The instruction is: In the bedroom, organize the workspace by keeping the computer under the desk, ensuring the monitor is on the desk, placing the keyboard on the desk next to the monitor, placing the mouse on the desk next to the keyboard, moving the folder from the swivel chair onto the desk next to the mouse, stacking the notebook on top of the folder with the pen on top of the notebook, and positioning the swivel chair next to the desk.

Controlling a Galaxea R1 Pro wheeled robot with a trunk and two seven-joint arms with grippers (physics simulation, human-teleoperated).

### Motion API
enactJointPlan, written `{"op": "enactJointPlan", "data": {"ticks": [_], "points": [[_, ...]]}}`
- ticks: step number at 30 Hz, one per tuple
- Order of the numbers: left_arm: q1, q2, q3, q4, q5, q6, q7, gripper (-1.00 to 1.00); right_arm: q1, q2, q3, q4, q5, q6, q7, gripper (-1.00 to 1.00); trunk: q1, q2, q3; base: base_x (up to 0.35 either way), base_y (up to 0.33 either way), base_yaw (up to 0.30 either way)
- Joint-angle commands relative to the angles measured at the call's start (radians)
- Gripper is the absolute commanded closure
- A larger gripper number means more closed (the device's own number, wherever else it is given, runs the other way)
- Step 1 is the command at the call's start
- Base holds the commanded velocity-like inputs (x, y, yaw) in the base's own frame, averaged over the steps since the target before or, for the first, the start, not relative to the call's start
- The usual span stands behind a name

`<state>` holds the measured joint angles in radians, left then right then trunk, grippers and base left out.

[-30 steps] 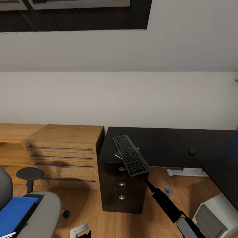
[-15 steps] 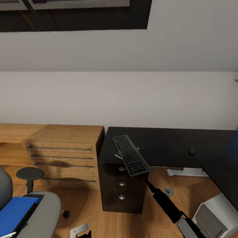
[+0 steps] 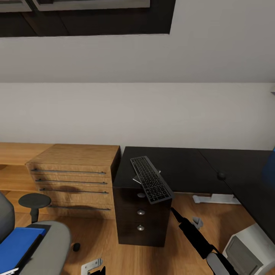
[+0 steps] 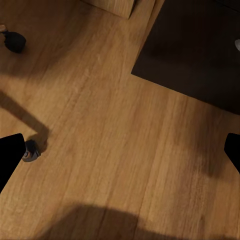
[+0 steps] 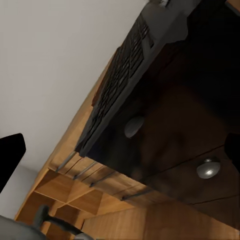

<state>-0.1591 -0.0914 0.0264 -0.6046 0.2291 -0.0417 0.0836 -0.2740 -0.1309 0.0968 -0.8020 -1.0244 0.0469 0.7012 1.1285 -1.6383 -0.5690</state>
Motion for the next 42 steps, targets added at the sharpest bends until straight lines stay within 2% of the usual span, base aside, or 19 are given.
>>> {"op": "enactJointPlan", "data": {"ticks": [1,5,9,12,16,20,36,40,42], "points": [[0.0,-0.001,0.001,0.0,0.007,-0.003,0.001,-1.0,-0.001,-0.001,-0.007,0.0,-0.01,0.005,-0.009,-1.0,0.0,0.0,-0.001,0.0,0.0,0.0],[0.0,-0.001,0.001,0.0,0.007,-0.003,0.001,-1.0,-0.001,0.001,-0.041,0.0,-0.012,0.01,-0.048,-1.0,0.0,0.0,-0.001,0.0,0.0,0.0],[0.0,-0.001,0.001,0.0,0.007,-0.003,0.001,-1.0,-0.001,0.001,-0.052,-0.001,-0.022,0.021,-0.061,-1.0,0.0,0.0,-0.001,0.0,0.0,0.0],[0.0,-0.001,0.001,0.0,0.007,-0.003,0.001,-1.0,-0.001,0.001,-0.057,-0.001,-0.056,0.055,-0.068,-1.0,0.0,0.0,-0.001,0.0,0.0,0.0],[0.0,-0.001,0.001,0.0,0.007,-0.003,0.001,-1.0,-0.001,0.001,-0.059,-0.002,-0.127,0.126,-0.072,-1.0,0.0,0.0,-0.001,0.0,0.0,0.0],[0.0,-0.001,0.001,0.0,0.007,-0.003,0.001,-1.0,-0.001,0.001,-0.058,-0.003,-0.157,0.162,-0.073,-1.0,0.0,0.0,-0.001,0.0,0.0,0.0],[0.0,-0.001,0.001,0.0,0.007,-0.004,0.001,-1.0,-0.001,0.001,-0.054,-0.008,-0.174,0.184,-0.072,-1.0,0.0,0.0,-0.001,0.0,0.0,0.0],[0.0,-0.001,0.001,0.0,0.007,-0.004,0.001,-1.0,-0.001,0.002,-0.054,-0.007,-0.175,0.209,-0.072,-1.0,-0.015,0.028,0.012,0.0,0.0,0.0],[0.0,-0.001,0.001,0.0,0.007,-0.004,0.001,-1.0,-0.001,0.003,-0.055,-0.007,-0.175,0.249,-0.072,-1.0,-0.023,0.042,0.018,0.0,0.0,0.0]]}}
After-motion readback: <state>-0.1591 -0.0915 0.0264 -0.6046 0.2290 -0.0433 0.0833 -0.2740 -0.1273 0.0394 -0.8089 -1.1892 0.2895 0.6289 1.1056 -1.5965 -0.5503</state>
